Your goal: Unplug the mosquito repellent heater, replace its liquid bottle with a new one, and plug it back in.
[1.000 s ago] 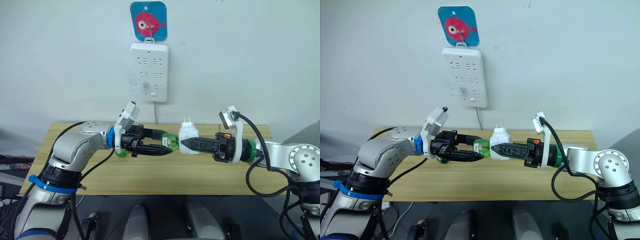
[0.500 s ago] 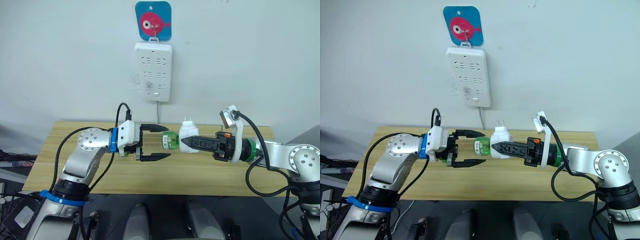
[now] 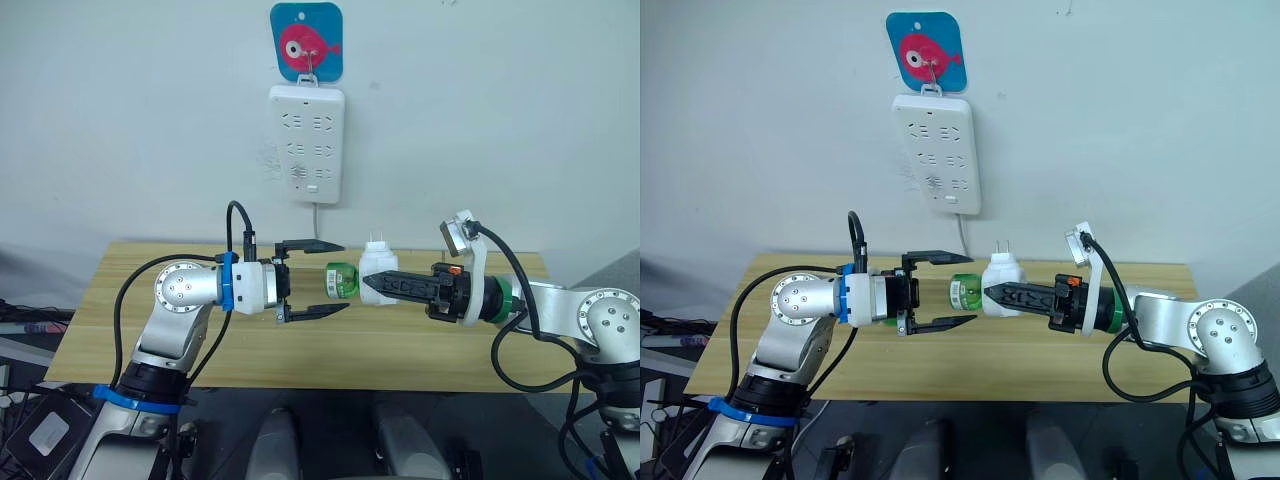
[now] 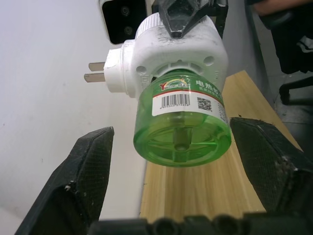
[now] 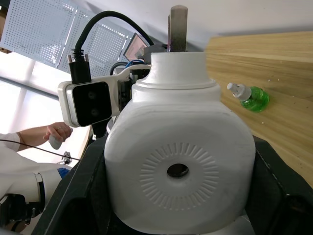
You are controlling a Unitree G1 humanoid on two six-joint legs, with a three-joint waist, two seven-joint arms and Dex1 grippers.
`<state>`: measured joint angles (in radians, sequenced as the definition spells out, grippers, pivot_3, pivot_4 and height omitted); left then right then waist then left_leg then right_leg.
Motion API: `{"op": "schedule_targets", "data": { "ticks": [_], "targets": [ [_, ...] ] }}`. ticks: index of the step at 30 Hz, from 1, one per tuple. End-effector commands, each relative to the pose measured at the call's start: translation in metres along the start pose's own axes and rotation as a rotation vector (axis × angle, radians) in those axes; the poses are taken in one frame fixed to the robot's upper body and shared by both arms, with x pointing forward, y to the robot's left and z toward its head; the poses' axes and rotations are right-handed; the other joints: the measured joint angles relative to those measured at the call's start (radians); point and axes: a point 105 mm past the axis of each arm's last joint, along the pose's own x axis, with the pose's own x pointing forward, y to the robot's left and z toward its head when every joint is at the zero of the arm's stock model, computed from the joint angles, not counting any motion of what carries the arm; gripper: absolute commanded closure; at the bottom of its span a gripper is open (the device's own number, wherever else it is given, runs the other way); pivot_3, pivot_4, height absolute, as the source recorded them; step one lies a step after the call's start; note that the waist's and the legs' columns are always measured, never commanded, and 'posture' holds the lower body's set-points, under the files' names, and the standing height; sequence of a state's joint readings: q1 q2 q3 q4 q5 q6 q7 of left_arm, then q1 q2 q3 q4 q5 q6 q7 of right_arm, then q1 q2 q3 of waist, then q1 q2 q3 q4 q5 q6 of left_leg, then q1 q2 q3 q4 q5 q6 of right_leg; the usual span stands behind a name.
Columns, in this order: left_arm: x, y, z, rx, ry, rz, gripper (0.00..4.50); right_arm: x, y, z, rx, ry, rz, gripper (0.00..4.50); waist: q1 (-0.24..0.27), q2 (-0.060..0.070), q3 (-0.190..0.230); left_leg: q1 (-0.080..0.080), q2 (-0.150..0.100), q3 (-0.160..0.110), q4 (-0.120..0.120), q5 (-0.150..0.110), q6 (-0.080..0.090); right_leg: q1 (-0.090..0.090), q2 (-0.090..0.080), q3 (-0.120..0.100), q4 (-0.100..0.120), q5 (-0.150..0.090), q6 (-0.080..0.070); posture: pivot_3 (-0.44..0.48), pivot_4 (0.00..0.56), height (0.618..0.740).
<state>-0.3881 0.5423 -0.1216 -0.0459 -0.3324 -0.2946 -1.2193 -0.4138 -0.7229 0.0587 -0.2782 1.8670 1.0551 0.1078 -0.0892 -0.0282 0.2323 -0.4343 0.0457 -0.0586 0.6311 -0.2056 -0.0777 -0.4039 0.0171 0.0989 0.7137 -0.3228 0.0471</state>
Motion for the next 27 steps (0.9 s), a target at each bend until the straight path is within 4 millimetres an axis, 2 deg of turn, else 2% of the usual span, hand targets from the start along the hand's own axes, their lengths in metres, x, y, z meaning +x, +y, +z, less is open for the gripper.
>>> {"op": "schedule_targets", "data": {
  "ticks": [1, 3, 5, 7, 12, 16, 21, 27],
  "targets": [
    [0.005, 0.003, 0.014, 0.035, -0.059, 0.003, 1.55, -0.001, 0.012, 0.008, -0.032, -0.027, 0.048, 1.48, 0.0, 0.0, 0.0, 0.0, 0.0, 0.0, 0.0, 0.0, 0.0, 0.0, 0.0, 0.0, 0.0, 0.0, 0.0, -0.132, 0.218, 0.725],
    [0.005, 0.002, 0.017, 0.033, -0.07, -0.006, 2.18, -0.001, 0.012, 0.007, -0.032, -0.025, 0.046, 1.48, 0.0, 0.0, 0.0, 0.0, 0.0, 0.0, 0.0, 0.0, 0.0, 0.0, 0.0, 0.0, 0.0, 0.0, 0.0, -0.131, 0.218, 0.725],
    [0.004, -0.001, 0.018, 0.033, -0.063, -0.037, 2.27, -0.001, 0.012, 0.006, -0.035, -0.023, 0.043, 1.48, -0.001, 0.0, 0.0, 0.0, 0.0, 0.0, 0.0, 0.0, 0.0, 0.0, 0.0, 0.0, 0.0, 0.0, 0.0, -0.131, 0.218, 0.725],
    [0.002, 0.002, 0.019, -0.041, -0.044, -0.039, 2.27, -0.001, 0.012, 0.006, -0.036, -0.021, 0.041, 1.48, -0.001, 0.0, 0.0, 0.0, 0.0, 0.0, 0.0, 0.0, 0.0, 0.0, 0.0, 0.0, 0.0, 0.0, 0.0, -0.131, 0.218, 0.725],
    [-0.007, 0.014, 0.018, -0.61, 0.041, -0.057, 2.27, -0.001, 0.011, 0.001, -0.047, 0.002, 0.035, 1.48, -0.008, 0.0, 0.0, 0.0, 0.0, -0.002, 0.0, 0.0, 0.0, 0.0, 0.001, -0.001, 0.001, 0.0, 0.0, -0.12, 0.211, 0.725],
    [-0.027, 0.028, 0.027, -0.99, 0.027, -0.098, 2.27, -0.001, 0.011, 0.0, -0.058, 0.017, 0.039, 1.48, -0.012, 0.0, 0.0, 0.0, 0.0, -0.003, 0.0, 0.0, 0.0, 0.0, 0.001, -0.002, 0.001, -0.003, 0.004, -0.119, 0.209, 0.725],
    [-0.042, 0.031, 0.034, -1.194, 0.041, -0.133, 2.27, -0.001, 0.01, -0.001, -0.064, 0.022, 0.04, 1.48, -0.021, 0.0, 0.0, 0.0, 0.0, -0.003, -0.001, 0.0, 0.0, 0.0, 0.001, -0.003, 0.001, -0.002, 0.004, -0.119, 0.208, 0.725],
    [-0.05, 0.013, 0.037, -1.24, 0.093, -0.202, 2.27, -0.002, 0.01, -0.003, -0.066, 0.026, 0.037, 1.48, -0.023, 0.0, 0.0, 0.0, 0.001, -0.004, -0.001, 0.0, 0.0, 0.0, 0.001, -0.003, 0.001, 0.0, 0.0, -0.119, 0.208, 0.725]
  ]
}}
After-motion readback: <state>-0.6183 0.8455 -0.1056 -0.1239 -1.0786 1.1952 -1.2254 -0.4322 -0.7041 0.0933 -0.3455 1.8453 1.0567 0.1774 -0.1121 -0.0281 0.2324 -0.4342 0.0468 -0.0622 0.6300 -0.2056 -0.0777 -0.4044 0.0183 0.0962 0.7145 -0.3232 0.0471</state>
